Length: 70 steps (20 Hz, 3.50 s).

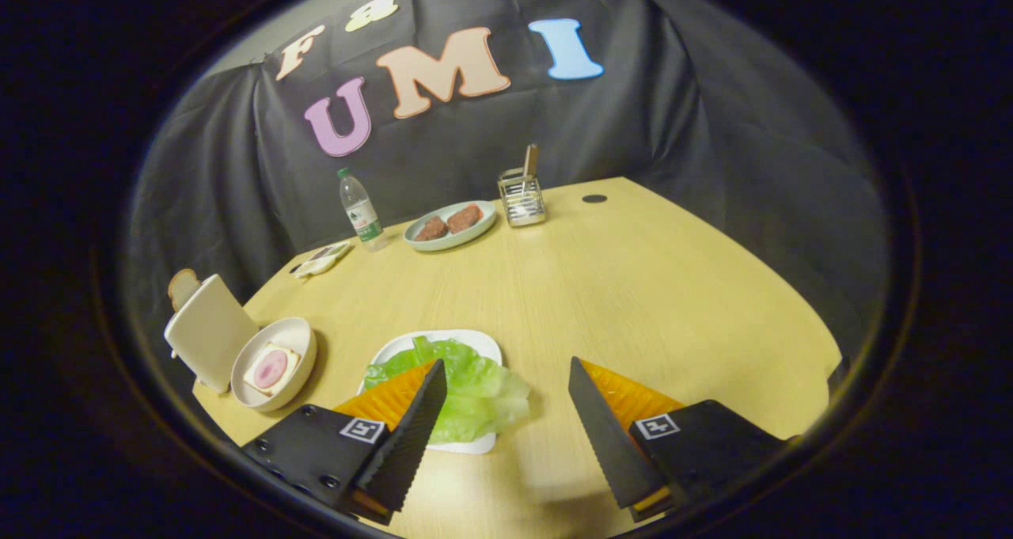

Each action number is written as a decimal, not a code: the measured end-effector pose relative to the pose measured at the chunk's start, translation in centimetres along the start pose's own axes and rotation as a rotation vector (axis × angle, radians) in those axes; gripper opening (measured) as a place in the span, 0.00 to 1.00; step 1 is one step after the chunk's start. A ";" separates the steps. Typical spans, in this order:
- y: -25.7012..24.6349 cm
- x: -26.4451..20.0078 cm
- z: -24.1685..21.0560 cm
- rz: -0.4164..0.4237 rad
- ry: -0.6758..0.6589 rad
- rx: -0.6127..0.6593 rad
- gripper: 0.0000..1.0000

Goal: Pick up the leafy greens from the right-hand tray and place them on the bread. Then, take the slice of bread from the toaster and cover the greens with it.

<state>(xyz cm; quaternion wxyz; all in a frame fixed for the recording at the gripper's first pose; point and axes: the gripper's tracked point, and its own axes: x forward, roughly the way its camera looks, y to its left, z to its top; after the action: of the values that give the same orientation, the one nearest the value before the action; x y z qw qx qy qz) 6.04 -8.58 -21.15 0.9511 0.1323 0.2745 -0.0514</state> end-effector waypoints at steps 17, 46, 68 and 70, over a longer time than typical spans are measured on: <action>0.6 3.0 -2.8 0.035 0.083 0.031 0.36; 10.8 -4.1 5.8 0.219 -0.208 0.036 0.03; 38.4 -4.2 -0.3 0.515 -0.062 -0.060 0.03; 37.8 -2.8 -1.4 0.477 -0.035 -0.063 0.03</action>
<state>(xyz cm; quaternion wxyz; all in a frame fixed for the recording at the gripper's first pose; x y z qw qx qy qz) 9.42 28.15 -12.34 0.9445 0.1626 0.2206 0.1809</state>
